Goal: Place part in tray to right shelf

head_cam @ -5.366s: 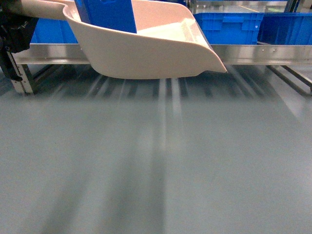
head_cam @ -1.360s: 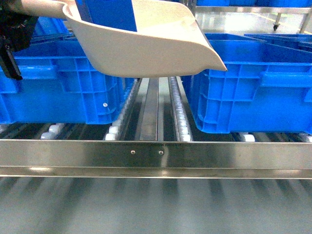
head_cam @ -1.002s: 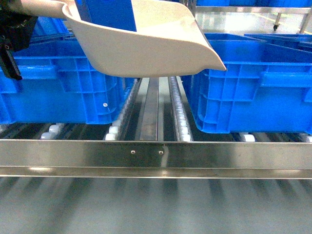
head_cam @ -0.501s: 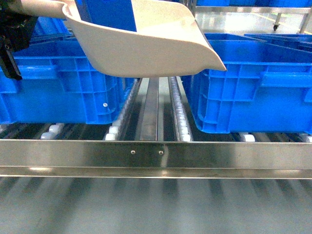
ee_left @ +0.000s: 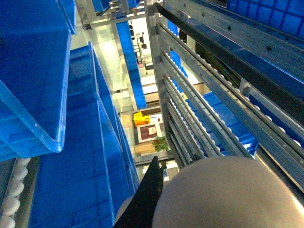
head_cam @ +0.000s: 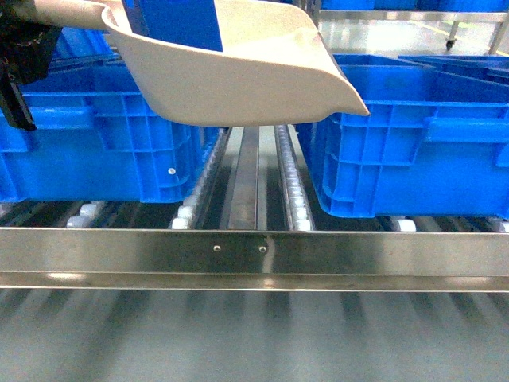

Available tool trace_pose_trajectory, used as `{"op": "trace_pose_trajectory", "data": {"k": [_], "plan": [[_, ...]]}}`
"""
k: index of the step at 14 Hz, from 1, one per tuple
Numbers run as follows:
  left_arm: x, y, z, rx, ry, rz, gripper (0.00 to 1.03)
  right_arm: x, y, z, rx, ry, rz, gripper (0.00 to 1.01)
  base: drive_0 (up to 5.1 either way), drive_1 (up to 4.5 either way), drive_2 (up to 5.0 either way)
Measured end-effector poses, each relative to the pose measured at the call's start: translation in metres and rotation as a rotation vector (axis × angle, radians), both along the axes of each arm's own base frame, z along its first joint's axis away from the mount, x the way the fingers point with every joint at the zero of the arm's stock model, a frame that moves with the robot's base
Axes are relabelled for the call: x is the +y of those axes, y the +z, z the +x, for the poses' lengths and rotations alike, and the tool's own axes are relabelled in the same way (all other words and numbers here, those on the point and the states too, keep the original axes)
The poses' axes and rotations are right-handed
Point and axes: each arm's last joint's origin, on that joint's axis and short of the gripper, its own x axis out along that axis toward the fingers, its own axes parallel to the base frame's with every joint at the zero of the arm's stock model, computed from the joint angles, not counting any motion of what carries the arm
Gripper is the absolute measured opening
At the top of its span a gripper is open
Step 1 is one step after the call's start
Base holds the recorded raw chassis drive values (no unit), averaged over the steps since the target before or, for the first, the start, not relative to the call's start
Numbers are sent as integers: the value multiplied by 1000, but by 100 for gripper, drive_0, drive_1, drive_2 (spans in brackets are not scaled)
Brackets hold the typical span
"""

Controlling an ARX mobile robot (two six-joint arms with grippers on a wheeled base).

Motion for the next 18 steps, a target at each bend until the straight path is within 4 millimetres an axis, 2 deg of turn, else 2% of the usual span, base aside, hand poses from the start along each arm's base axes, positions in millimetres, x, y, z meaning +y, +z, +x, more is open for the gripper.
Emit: {"op": "trace_pose_trajectory", "data": {"k": [14, 16, 18], "plan": [[0, 0, 0, 0, 0, 0, 14, 0, 0, 0, 0, 0, 0, 98, 0, 0, 0], [2, -1, -1, 206, 85, 124, 14, 0, 0, 0, 1, 0, -1, 98, 0, 0, 0], [4, 1, -1, 182, 83, 158, 14, 0, 0, 0, 1, 0, -1, 98, 0, 0, 0]]}}
